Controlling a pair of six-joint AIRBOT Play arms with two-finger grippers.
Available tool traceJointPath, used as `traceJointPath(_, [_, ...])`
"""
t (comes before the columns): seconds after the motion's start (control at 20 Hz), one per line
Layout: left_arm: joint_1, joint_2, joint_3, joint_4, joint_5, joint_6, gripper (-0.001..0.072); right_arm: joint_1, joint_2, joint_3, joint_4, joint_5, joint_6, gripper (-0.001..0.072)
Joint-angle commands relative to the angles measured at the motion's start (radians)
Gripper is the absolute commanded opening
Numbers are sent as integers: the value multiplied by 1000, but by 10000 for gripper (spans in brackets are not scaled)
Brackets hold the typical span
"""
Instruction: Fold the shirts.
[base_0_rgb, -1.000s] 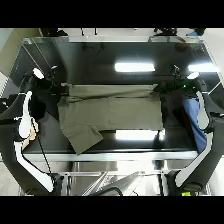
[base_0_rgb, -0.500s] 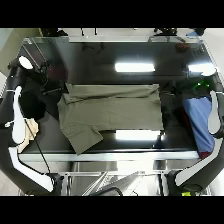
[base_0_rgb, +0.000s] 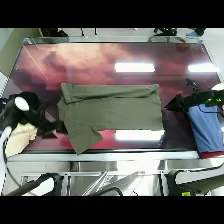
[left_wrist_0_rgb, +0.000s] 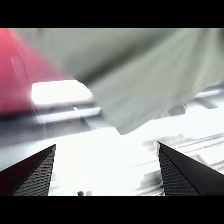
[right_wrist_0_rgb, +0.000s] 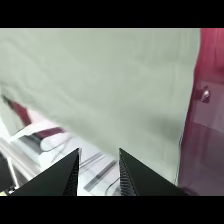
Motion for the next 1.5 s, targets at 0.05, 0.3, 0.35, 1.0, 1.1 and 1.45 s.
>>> traceJointPath(0.05, [47,214,-307,-72,182,2,691,-58,136,-121,0,-71,-13,291])
traceJointPath(0.3, [64,252,-391,-143,440,3,691,-48,89,-122,29,-132,-13,292])
traceJointPath(0.35, [64,233,-391,-179,475,5,691,-48,74,-122,29,-132,-9,292])
traceJointPath(1.0, [62,-69,-280,-446,488,193,413,-48,5,-160,19,-135,-14,292])
traceJointPath(1.1, [62,-68,-279,-447,475,236,15,-48,5,-204,18,-136,-26,292])
traceJointPath(1.45, [62,-68,-279,-444,449,252,15,-48,3,-317,-123,-219,-21,290])
